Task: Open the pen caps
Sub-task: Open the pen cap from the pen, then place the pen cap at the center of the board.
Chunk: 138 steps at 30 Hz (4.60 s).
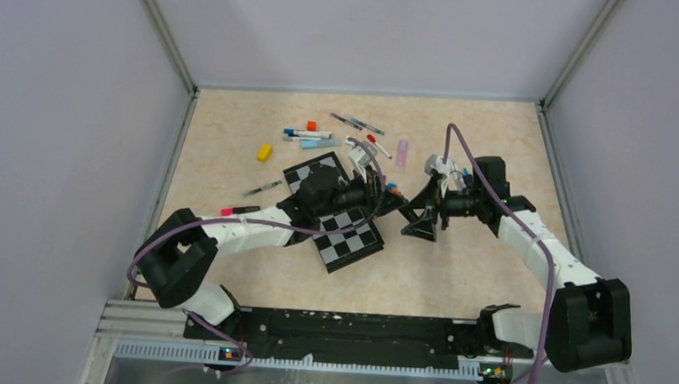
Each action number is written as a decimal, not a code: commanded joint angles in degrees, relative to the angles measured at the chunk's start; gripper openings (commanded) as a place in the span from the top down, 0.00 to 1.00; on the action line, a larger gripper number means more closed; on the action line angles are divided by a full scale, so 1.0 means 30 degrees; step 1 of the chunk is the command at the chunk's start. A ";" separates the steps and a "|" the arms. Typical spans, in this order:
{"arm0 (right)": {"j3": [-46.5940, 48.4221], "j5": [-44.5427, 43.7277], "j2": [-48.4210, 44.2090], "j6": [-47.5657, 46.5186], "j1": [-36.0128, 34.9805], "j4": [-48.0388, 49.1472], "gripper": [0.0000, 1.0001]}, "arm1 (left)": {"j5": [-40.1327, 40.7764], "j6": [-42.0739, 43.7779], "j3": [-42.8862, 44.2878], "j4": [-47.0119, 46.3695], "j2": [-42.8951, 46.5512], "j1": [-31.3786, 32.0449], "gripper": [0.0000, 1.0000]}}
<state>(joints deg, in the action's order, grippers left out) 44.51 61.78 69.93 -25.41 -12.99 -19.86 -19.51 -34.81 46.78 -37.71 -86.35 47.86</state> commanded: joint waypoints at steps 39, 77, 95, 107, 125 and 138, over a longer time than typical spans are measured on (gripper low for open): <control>-0.0402 0.6148 0.0461 0.1680 -0.1266 0.2013 1.00 | -0.6348 0.3557 -0.1672 -0.4880 0.0950 -0.0717 0.99; -0.0365 0.6521 0.0777 0.2603 -0.1105 0.2497 1.00 | -0.4881 -0.1382 -0.3378 -0.9996 0.0091 -0.0687 0.81; -0.0160 0.6673 0.1331 0.1731 -0.0831 0.1478 1.00 | -0.1410 -0.1267 0.0591 -0.7766 0.2952 -0.4614 1.00; -0.0119 0.6516 0.1612 0.1482 -0.0002 0.1101 1.00 | 0.2668 -0.2416 -0.0481 -1.0786 0.4655 -0.5196 1.00; -0.0621 -0.2166 -0.0666 0.3326 0.9727 0.3288 1.00 | -0.2182 -0.1577 -0.0206 0.1984 0.3876 -0.4279 1.00; -0.1150 -0.3628 -0.0652 0.4173 1.1295 0.4219 1.00 | 0.7275 0.0900 0.9702 1.5132 -0.5083 -0.0434 1.00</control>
<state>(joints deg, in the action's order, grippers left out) 41.50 52.73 68.84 -13.74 19.90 -10.07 -7.66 -33.56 66.67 -5.87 -94.65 45.15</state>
